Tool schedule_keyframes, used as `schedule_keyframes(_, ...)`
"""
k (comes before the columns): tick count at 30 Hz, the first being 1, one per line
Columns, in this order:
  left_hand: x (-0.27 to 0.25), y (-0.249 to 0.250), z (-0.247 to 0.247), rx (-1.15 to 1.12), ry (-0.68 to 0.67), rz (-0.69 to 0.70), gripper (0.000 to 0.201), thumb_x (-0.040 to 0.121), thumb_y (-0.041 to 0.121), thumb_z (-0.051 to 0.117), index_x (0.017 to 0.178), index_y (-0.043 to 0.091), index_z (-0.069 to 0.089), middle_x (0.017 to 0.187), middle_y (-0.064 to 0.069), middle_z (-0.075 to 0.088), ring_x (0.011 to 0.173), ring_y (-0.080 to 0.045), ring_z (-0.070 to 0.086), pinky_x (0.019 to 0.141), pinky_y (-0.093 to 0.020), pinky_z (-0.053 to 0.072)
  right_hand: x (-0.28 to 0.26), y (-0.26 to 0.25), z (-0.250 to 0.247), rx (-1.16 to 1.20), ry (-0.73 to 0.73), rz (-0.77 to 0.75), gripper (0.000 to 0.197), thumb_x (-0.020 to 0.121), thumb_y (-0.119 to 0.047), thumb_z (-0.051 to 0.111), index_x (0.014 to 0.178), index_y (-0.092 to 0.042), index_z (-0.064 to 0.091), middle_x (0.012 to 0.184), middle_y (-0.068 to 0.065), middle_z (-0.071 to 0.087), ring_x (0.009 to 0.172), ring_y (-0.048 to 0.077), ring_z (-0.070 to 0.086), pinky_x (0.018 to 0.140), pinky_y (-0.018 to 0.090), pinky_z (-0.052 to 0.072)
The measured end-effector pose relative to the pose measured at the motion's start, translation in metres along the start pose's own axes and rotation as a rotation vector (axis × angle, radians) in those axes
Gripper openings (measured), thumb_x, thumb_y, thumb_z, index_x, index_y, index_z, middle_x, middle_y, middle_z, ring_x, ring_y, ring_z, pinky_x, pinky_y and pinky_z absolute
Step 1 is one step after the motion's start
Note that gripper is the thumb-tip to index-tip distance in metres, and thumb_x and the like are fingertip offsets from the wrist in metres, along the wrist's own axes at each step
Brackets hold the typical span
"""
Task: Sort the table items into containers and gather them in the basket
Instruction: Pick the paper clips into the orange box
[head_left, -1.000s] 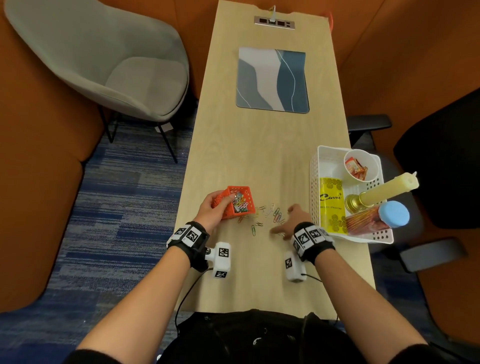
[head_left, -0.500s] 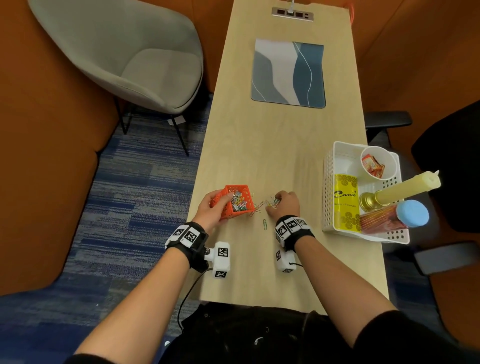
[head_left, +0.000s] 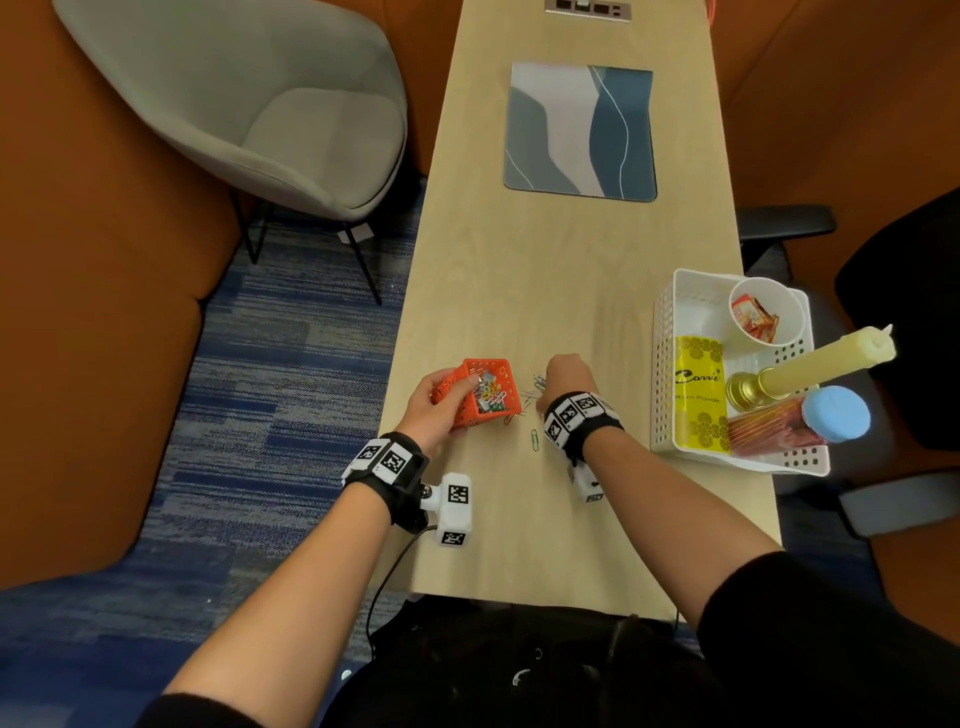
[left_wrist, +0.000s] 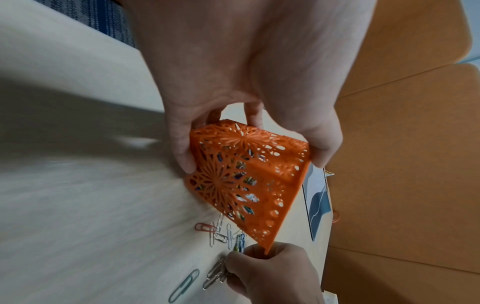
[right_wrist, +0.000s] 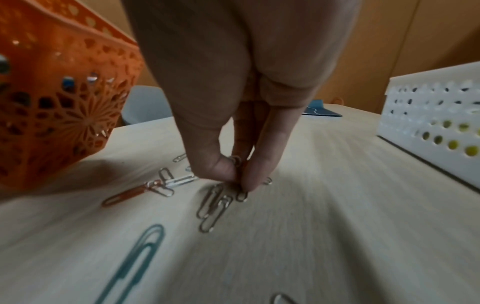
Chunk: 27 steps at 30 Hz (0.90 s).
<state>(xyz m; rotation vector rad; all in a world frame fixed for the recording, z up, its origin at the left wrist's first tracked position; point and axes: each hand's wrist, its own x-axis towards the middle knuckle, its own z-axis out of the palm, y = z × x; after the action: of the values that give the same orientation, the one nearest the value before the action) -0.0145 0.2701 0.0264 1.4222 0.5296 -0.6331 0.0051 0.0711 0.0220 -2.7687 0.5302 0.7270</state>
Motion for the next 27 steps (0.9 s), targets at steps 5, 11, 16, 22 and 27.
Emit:
schedule_keyframes(5, 0.002, 0.003, 0.006, 0.014, -0.021, 0.005, 0.042, 0.088, 0.036, 0.075, 0.125, 0.026, 0.058, 0.119, -0.007, 0.068, 0.105, -0.024, 0.069, 0.089, -0.042, 0.059, -0.002, 0.029, -0.005, 0.306, -0.096, 0.108, 0.025, 0.068, -0.028, 0.083, 0.081, -0.008, 0.077, 0.081, 0.003, 0.074, 0.08, 0.018, 0.071, 0.078, 0.031, 0.06)
schedule_keyframes(11, 0.008, 0.008, 0.02, 0.059, -0.062, 0.008, 0.041, 0.087, 0.04, 0.075, 0.123, 0.03, 0.058, 0.12, -0.006, 0.067, 0.108, -0.023, 0.067, 0.084, -0.04, 0.059, -0.037, 0.034, -0.055, 1.068, -0.082, 0.016, 0.008, 0.072, 0.004, 0.077, 0.077, 0.001, 0.071, 0.08, 0.019, 0.072, 0.08, 0.031, 0.073, 0.079, 0.036, 0.061)
schedule_keyframes(16, 0.006, 0.013, 0.031, 0.079, -0.071, 0.017, 0.045, 0.087, 0.041, 0.075, 0.126, 0.026, 0.059, 0.118, -0.004, 0.068, 0.108, -0.022, 0.067, 0.096, -0.048, 0.056, -0.043, 0.007, -0.077, 0.726, -0.09, -0.219, 0.017, 0.073, -0.005, 0.082, 0.089, -0.006, 0.077, 0.081, 0.01, 0.075, 0.073, 0.021, 0.073, 0.069, 0.033, 0.062)
schedule_keyframes(22, 0.004, 0.013, 0.01, 0.045, -0.039, 0.028, 0.04, 0.084, 0.042, 0.078, 0.119, 0.032, 0.061, 0.12, -0.006, 0.067, 0.108, -0.024, 0.067, 0.094, -0.053, 0.056, -0.019, 0.025, -0.047, 0.527, 0.139, -0.03, 0.043, 0.074, -0.016, 0.083, 0.115, -0.012, 0.069, 0.116, 0.008, 0.068, 0.104, 0.024, 0.066, 0.096, 0.037, 0.052)
schedule_keyframes(27, 0.002, 0.005, -0.013, -0.012, 0.024, 0.032, 0.043, 0.083, 0.039, 0.08, 0.12, 0.029, 0.061, 0.117, -0.005, 0.069, 0.104, -0.021, 0.07, 0.094, -0.046, 0.058, -0.018, 0.025, 0.035, 0.17, -0.038, -0.116, 0.102, 0.073, -0.04, 0.082, 0.153, -0.012, 0.025, 0.159, 0.015, 0.024, 0.145, 0.028, 0.025, 0.119, 0.033, 0.024)
